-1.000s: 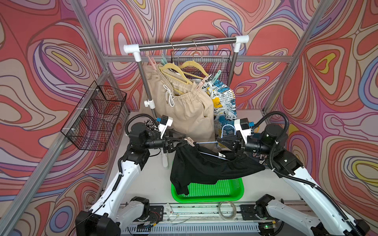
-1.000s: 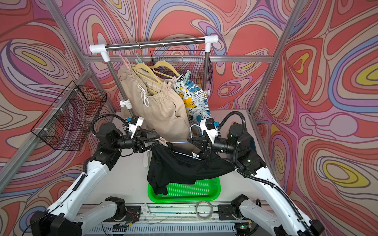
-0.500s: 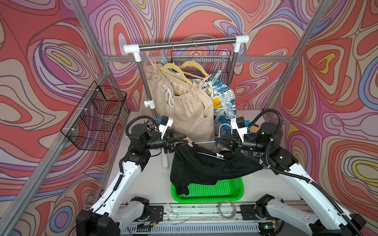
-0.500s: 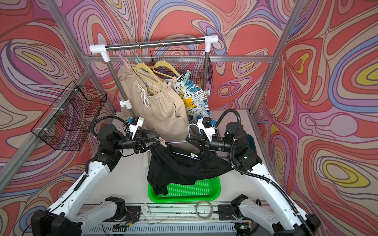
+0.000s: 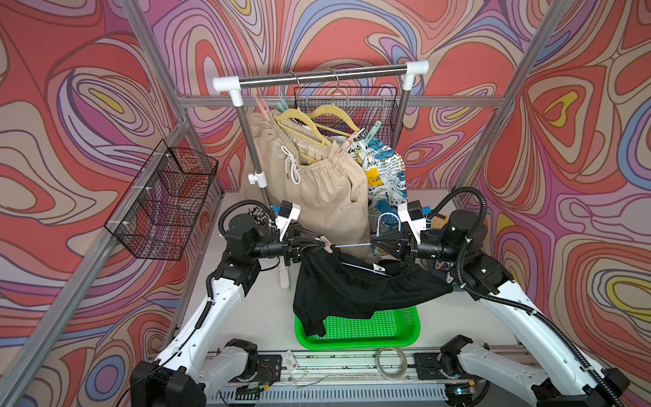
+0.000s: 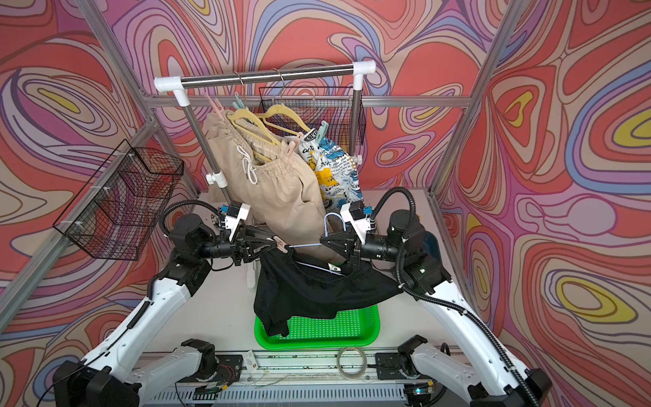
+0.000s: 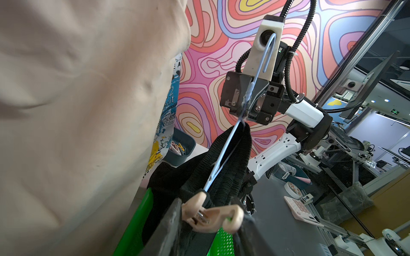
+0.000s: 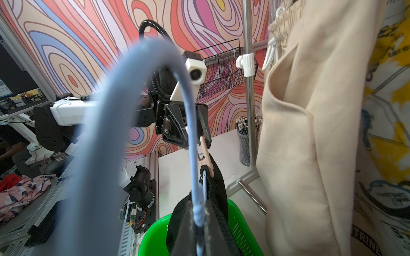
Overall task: Remove the clothespins securing shorts to the hanger
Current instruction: Remove the clothespin from the hanger.
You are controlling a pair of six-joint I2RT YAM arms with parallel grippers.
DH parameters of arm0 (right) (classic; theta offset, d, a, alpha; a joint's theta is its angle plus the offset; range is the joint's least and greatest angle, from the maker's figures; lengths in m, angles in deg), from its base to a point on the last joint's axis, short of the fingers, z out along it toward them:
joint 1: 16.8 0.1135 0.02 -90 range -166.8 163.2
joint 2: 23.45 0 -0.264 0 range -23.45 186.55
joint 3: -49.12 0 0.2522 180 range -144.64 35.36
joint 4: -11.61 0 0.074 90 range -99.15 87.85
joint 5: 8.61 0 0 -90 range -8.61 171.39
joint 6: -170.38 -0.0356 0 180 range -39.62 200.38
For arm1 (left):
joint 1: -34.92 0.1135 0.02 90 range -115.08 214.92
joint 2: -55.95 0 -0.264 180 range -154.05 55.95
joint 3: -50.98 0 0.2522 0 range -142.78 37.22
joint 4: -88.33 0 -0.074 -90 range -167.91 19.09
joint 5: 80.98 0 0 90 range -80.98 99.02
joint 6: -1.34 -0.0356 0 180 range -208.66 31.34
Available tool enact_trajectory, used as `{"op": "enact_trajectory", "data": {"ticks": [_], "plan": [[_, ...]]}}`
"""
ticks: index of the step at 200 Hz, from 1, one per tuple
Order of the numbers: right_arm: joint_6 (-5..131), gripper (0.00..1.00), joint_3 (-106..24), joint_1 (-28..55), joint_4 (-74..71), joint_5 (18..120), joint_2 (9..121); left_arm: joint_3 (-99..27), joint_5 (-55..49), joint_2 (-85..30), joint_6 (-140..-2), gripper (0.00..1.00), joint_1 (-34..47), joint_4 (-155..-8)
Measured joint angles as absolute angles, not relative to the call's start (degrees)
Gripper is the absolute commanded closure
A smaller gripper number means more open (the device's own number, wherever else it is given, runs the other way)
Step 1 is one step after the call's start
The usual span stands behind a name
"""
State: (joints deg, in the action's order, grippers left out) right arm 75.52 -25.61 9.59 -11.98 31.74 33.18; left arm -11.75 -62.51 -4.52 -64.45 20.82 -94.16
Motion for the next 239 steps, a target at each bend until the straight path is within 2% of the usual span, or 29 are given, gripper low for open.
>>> {"op": "enact_trajectory", "data": {"ticks": [45, 111, 153, 196, 239], "plan": [[74.7, 1.0, -25.6, 9.0, -10.9, 30.8, 33.2, -11.8, -62.5, -4.9, -64.4, 0.66, 20.0, -94.5], [74.3, 1.0, -25.5, 8.6, -10.7, 29.5, 33.2, -11.8, -62.1, -6.1, -61.6, 0.61, 19.5, -98.8], [74.3, 1.0, -24.8, 8.3, -10.5, 29.2, 32.8, -11.8, -61.8, -6.2, -60.7, 0.67, 19.4, -100.5], [73.8, 1.0, -24.7, 8.2, -10.3, 28.8, 32.7, -11.8, -61.8, -6.5, -60.4, 0.66, 18.8, -101.0], [73.4, 1.0, -24.7, 8.0, -9.5, 28.3, 32.8, -11.8, -61.9, -6.5, -60.2, 0.77, 18.6, -101.3]]}}
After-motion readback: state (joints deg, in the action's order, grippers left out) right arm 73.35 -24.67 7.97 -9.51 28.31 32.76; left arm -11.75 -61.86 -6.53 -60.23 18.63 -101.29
